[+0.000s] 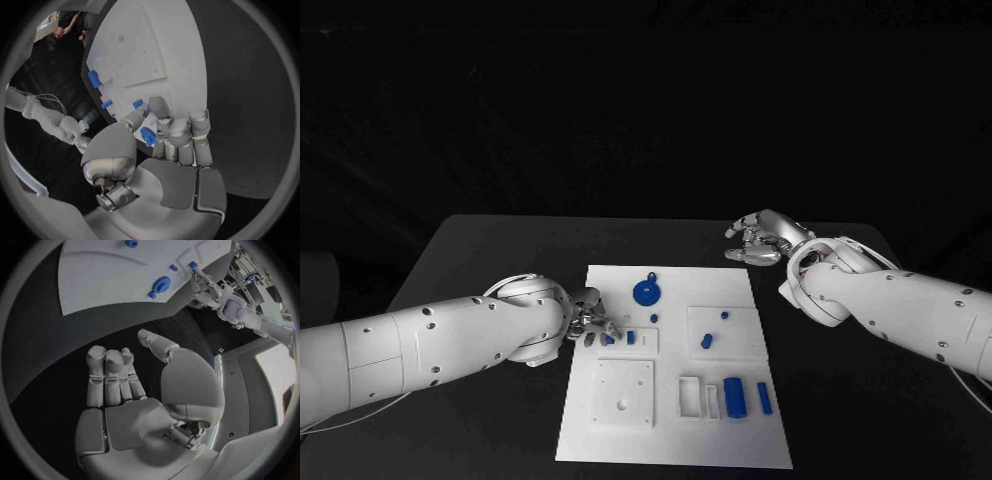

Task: Assemble the parts on the task board

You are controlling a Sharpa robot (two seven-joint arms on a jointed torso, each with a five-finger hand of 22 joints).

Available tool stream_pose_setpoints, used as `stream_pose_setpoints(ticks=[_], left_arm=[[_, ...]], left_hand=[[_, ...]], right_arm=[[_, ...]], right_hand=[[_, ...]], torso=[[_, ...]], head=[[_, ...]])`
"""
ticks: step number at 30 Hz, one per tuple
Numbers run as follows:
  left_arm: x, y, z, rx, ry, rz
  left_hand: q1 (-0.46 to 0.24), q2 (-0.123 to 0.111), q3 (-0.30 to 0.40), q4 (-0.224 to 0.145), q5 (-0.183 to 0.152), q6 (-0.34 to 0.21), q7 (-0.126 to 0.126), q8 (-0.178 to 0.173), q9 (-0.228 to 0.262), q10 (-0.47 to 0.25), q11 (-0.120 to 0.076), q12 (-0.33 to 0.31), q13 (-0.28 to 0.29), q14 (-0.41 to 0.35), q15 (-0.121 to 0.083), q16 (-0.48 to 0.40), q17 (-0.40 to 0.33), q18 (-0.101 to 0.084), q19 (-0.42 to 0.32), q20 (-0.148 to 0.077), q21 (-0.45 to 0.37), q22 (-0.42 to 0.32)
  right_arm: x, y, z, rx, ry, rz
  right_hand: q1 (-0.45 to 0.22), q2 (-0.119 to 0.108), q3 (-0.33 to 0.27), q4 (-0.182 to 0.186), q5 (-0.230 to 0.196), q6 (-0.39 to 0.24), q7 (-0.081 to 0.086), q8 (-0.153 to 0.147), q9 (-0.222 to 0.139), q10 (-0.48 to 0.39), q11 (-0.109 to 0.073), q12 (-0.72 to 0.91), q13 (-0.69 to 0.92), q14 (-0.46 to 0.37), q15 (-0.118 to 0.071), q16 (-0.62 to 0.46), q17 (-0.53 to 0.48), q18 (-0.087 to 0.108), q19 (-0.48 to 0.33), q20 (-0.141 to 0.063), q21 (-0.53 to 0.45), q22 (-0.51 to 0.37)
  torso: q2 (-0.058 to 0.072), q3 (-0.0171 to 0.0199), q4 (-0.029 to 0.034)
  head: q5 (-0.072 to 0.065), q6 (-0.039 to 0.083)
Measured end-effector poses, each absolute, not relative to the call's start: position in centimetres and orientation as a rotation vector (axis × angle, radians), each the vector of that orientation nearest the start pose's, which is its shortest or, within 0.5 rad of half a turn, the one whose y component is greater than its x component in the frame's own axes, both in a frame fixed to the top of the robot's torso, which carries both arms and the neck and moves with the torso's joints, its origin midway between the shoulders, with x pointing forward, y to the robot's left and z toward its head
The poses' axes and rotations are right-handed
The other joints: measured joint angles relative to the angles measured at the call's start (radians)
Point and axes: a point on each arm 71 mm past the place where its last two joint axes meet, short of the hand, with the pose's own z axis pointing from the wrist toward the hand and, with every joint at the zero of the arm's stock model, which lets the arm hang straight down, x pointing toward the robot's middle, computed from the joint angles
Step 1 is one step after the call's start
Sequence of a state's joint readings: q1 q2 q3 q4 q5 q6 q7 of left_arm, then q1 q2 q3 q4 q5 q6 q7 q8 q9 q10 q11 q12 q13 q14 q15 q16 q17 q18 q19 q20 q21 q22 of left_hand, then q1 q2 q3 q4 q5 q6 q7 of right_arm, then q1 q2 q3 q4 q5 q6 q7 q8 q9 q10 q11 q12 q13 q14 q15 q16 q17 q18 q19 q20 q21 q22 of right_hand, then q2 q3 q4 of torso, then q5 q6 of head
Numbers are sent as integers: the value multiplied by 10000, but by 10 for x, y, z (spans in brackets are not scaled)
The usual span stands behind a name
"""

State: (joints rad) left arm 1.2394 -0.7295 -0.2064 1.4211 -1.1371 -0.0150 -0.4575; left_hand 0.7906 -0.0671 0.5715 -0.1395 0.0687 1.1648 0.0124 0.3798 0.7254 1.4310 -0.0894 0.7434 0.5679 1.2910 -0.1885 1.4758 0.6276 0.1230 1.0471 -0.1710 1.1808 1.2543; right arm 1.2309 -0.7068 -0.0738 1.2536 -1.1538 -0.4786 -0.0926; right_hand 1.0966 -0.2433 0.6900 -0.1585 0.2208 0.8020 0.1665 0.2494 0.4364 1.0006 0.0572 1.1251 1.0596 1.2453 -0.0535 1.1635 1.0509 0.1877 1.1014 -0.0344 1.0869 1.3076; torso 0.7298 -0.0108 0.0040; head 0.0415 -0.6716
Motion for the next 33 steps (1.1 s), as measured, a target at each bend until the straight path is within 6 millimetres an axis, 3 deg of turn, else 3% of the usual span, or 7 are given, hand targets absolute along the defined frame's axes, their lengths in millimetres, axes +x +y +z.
stream_pose_setpoints(ticks=[15, 18, 21, 33], left_arm=[[483, 195, -262, -1082, 22571, -3507], [483, 195, -262, -1078, 22569, -3506], [483, 195, -262, -1079, 22566, -3503], [484, 196, -262, -1105, 22559, -3465]], left_hand=[[-251, -250, -19, 315, -80, 36, 36, 46, -33, 1, -1, 0, 19, -17, -46, 34, 9, -14, 0, 0, 0, 18], [-472, -472, -142, 518, -166, 36, 36, 45, -33, 1, -2, 0, 32, -17, -46, 34, 20, -16, 0, 0, 0, 18], [-540, -540, -129, 560, -166, 36, 35, 66, -33, 1, -1, 38, 32, -18, -46, 74, 23, -17, 0, 0, 0, 29], [-677, -677, -79, 719, -166, 15, 14, 85, -20, 2, -2, 38, 55, -18, -46, 74, 43, 16, 0, 0, 0, 30]], right_arm=[[539, -223, -191, 2325, 15866, 6192], [539, -224, -191, 2325, 15869, 6190], [539, -224, -191, 2327, 15870, 6186], [539, -224, -192, 2332, 15887, 6183]], right_hand=[[0, 0, 0, 0, 39, -13, -20, 0, 1, 0, 0, 0, -1, 0, 0, 0, 1, 0, 6, -4, 0, -1], [0, 0, 0, 0, 39, -12, -21, 0, 1, 0, 0, 1, -2, 0, 0, 0, 1, -1, 6, -4, 0, -1], [0, 0, 0, -1, 39, -12, -22, 0, 1, 0, 0, 39, -11, 0, 0, 0, 1, 0, 6, -4, 0, -1], [0, 0, 1, 0, 39, 3, -38, 0, -1, 0, 0, 39, -20, 0, 0, 0, 1, 0, -5, 8, 0, -2]], torso=[[-1, -1, 0], [-1, -1, 0], [-1, -1, 0], [-3, 3, 4]], head=[[-19, 16], [-28, 16], [-35, 16], [-51, 6]])
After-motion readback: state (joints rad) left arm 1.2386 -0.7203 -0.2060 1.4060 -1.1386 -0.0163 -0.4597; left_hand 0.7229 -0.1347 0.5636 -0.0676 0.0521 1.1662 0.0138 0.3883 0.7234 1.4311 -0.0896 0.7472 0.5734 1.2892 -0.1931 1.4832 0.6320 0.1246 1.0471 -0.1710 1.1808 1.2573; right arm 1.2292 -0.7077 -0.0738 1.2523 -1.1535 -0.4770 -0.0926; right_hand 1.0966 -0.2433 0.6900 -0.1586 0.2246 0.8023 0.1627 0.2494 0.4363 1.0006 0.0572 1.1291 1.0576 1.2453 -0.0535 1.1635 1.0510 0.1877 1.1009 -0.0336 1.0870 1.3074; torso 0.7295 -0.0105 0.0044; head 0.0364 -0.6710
